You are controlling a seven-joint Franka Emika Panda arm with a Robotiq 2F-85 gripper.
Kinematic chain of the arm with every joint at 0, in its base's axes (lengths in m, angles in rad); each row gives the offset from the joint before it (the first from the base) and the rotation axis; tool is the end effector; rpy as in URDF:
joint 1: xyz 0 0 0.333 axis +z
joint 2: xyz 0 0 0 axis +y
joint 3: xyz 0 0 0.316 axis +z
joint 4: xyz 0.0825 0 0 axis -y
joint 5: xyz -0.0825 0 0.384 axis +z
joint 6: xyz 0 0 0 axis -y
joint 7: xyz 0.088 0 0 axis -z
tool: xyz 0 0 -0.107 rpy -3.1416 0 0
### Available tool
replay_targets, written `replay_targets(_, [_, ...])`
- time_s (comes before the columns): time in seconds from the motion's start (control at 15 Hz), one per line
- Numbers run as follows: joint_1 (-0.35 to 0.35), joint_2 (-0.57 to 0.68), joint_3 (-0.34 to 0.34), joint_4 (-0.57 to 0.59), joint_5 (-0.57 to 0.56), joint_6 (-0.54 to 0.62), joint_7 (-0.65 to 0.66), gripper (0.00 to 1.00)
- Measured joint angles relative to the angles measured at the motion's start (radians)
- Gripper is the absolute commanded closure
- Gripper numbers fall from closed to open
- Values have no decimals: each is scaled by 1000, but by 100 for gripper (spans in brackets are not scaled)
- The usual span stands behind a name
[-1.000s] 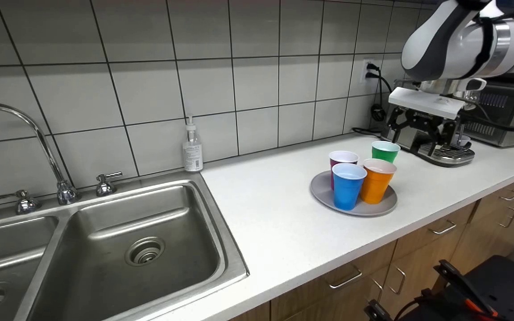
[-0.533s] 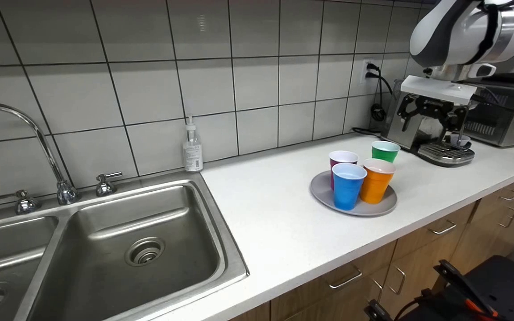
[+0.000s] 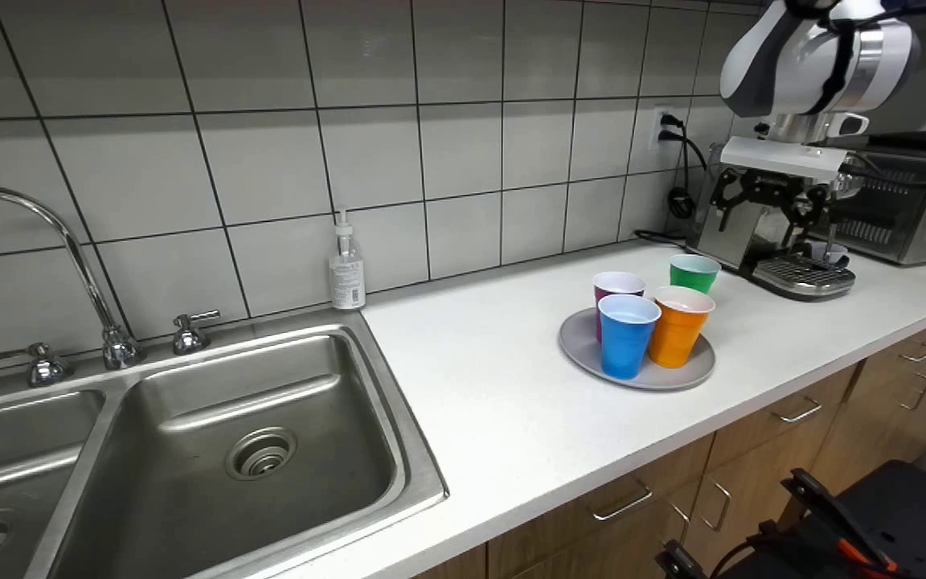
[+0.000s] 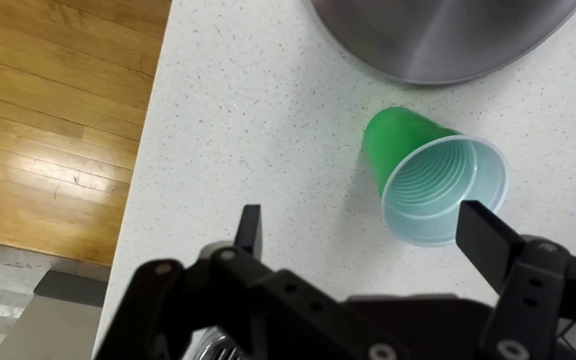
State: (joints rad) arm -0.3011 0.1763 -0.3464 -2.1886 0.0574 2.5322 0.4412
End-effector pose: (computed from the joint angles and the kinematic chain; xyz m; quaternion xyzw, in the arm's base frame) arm 0.4552 -0.3419 0.3286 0.8431 -0.5301 0.0877 0.0201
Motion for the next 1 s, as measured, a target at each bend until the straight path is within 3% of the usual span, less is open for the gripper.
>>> replay_targets(1.0, [-18,290,1,295,76,-113,-108,0])
